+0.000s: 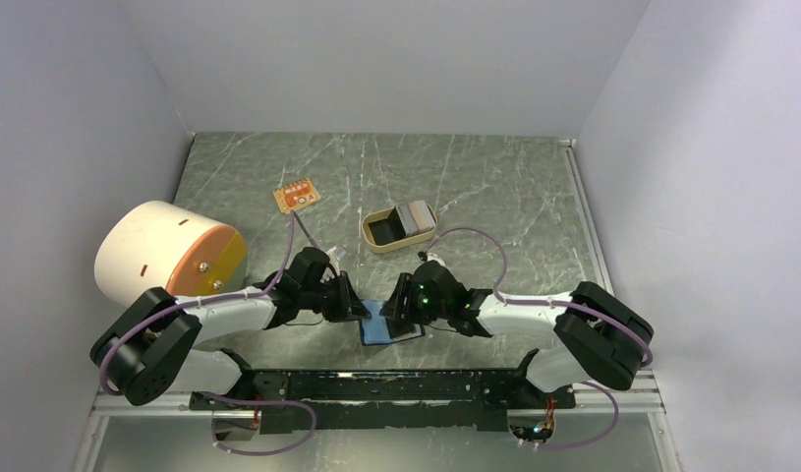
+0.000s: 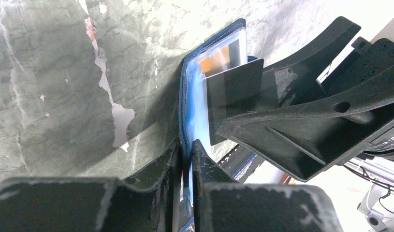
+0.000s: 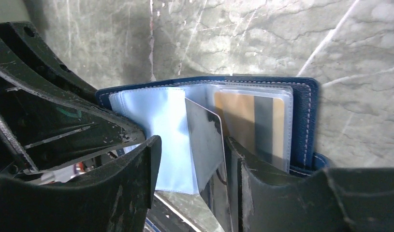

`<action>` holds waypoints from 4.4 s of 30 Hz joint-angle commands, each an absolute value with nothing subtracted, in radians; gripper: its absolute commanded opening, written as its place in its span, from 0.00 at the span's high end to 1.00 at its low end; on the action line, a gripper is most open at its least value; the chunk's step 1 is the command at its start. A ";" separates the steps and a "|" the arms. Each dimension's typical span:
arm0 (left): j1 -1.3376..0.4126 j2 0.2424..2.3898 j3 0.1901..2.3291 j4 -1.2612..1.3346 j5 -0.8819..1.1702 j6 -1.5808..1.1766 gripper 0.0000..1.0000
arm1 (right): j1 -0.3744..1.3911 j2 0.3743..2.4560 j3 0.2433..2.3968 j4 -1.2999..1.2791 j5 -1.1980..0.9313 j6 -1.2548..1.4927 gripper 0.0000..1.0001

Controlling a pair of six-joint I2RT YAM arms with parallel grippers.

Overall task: Put the credit cards into the card holder
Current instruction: Insert the credit card into the card holder.

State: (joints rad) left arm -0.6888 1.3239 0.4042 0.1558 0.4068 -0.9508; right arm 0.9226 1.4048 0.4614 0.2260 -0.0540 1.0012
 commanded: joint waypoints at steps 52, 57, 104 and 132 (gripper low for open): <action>-0.682 1.361 0.379 0.148 0.340 -0.883 0.87 | 0.910 1.170 0.262 0.361 0.014 1.032 1.00; -0.682 1.360 0.380 0.153 0.343 -0.886 0.84 | 0.910 1.182 0.245 0.412 0.010 1.036 1.00; -0.682 1.353 0.389 0.158 0.365 -0.900 0.76 | 0.931 1.382 0.259 0.504 -0.036 1.065 0.67; -0.682 1.354 0.396 0.164 0.386 -0.895 0.77 | 1.058 1.433 0.548 -0.067 0.210 0.941 0.45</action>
State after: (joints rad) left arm -0.6849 1.3560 0.3820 0.1562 0.3634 -0.9051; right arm 1.0531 1.4147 0.5365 0.0906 0.1223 0.9833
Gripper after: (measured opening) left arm 0.232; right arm 0.536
